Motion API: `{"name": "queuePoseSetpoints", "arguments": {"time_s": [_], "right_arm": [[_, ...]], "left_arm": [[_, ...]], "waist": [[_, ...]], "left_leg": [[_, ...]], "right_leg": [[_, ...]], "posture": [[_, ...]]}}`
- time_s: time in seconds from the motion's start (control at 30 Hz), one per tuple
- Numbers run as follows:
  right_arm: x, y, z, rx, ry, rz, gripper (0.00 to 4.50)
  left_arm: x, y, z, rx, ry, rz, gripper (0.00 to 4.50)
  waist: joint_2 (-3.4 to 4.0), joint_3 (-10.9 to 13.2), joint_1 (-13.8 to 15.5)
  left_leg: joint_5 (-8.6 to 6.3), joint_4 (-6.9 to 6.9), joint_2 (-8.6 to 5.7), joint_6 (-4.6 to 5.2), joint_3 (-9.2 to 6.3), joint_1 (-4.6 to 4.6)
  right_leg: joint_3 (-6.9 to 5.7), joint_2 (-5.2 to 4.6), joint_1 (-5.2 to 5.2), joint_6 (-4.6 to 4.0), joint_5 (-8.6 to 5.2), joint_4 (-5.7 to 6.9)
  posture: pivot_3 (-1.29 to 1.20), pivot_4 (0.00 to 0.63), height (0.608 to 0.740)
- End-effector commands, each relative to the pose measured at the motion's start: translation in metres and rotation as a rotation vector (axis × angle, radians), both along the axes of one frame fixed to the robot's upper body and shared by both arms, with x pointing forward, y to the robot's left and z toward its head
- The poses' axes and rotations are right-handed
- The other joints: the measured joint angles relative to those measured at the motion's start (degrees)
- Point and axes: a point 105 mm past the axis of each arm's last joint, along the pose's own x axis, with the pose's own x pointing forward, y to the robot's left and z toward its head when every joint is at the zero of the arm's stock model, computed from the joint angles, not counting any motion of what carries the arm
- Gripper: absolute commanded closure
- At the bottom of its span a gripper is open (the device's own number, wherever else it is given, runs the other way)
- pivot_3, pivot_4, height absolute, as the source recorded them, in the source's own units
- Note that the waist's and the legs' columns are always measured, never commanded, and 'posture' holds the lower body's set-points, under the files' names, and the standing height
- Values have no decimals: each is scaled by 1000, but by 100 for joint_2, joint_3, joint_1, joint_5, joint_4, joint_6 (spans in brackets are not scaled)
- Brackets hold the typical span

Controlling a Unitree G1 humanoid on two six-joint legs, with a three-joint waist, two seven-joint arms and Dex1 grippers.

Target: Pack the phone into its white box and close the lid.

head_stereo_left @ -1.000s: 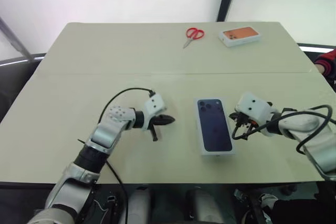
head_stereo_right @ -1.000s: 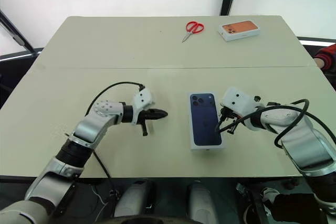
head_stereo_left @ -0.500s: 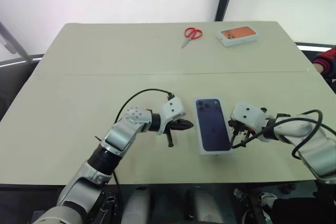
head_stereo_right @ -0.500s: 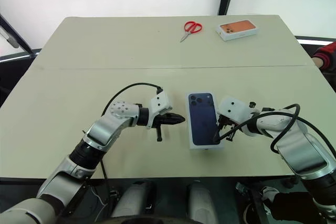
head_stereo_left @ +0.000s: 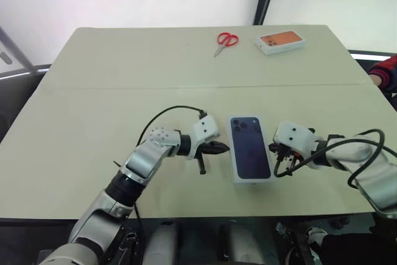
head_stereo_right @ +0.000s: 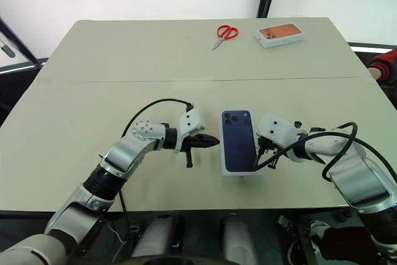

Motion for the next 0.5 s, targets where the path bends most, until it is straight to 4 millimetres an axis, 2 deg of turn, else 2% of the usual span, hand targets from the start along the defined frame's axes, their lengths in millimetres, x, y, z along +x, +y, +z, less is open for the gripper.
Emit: {"name": "queuePoseSetpoints", "arguments": {"time_s": [0.03,0.27,0.5], "right_arm": [[0,6,17,15,-57,34,4451],[-1,5,20,17,-60,32,4451],[-1,3,21,12,-63,28,4451]], "left_arm": [[-1,-9,17,-76,-23,-24,4500],[-4,-16,24,-126,-13,-36,4500],[-3,-15,21,-115,-9,-33,4500]], "waist": [[0,0,8],[0,0,17],[0,0,13]], "left_leg": [[0,0,0,0,0,0],[0,1,-2,0,0,0],[0,1,-2,0,0,0]], "right_leg": [[0,0,1,0,0,0],[0,-2,1,0,0,-1],[0,-2,1,0,0,-1]], "posture": [[0,150,740],[0,150,740],[0,150,740]]}}
